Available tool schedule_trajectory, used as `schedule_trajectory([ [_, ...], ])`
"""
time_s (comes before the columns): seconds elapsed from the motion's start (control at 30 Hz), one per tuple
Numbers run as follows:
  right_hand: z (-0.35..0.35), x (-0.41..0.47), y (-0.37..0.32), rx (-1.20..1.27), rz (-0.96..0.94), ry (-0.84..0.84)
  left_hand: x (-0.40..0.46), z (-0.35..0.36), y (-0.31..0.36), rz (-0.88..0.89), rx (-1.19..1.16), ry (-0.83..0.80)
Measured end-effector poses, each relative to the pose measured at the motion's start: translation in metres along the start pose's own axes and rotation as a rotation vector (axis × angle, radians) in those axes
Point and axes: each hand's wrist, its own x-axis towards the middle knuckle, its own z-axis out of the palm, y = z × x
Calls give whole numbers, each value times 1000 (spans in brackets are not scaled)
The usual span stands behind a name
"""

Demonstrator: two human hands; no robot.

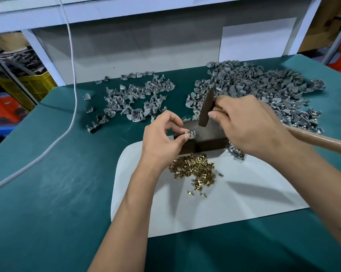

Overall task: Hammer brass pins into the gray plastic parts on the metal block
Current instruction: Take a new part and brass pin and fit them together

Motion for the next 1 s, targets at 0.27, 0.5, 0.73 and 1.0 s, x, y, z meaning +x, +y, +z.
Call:
schedule_trajectory([
  [0.27,14,-1,-20,-4,0,-47,2,-5,-3,-4,4,-39],
  [0.5,3,5,-18,20,-28,152,4,-4,-4,-22,-10,-36],
  [0.73,6,5,-7,-72,-10,75,1,-6,0,-28,-33,-44],
  [1.0,12,0,-1,-165,7,-95,0,-4,-1,-67,-55,-38],
])
